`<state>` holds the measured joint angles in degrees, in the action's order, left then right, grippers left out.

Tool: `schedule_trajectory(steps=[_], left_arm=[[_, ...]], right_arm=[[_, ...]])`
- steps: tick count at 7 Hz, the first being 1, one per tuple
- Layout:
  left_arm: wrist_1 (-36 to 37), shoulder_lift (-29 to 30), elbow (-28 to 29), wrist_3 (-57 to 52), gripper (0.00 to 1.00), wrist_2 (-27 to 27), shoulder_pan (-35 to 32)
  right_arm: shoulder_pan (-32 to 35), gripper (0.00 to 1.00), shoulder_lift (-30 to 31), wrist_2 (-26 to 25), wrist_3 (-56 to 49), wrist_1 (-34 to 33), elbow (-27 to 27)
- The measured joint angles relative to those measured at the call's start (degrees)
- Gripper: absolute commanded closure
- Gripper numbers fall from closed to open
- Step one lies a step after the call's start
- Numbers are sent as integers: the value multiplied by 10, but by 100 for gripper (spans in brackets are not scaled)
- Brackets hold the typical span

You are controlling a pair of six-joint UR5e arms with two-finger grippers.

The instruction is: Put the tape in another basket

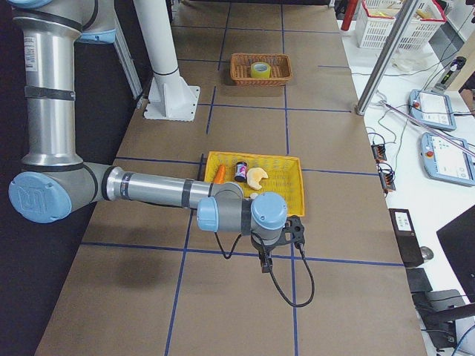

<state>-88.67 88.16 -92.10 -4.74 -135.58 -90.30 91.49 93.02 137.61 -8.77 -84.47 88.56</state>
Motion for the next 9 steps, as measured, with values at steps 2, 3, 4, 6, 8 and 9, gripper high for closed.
schedule_trajectory(steps=[2,3,4,6,8,9], left_arm=[[20,0,0,-12,0,6,-10],[22,-2,0,-14,0,7,-11],[22,-5,1,-14,0,7,-12],[22,-6,1,-14,0,6,-12],[22,-6,0,-14,0,7,-12],[21,-6,1,-14,0,7,-12]], right_arm=[[0,0,-1,10,0,0,0],[0,0,-2,12,0,0,-1],[0,0,-2,12,0,0,-1],[0,0,-2,13,0,0,-1],[1,0,-2,13,1,0,1],[1,0,-1,13,1,0,2]])
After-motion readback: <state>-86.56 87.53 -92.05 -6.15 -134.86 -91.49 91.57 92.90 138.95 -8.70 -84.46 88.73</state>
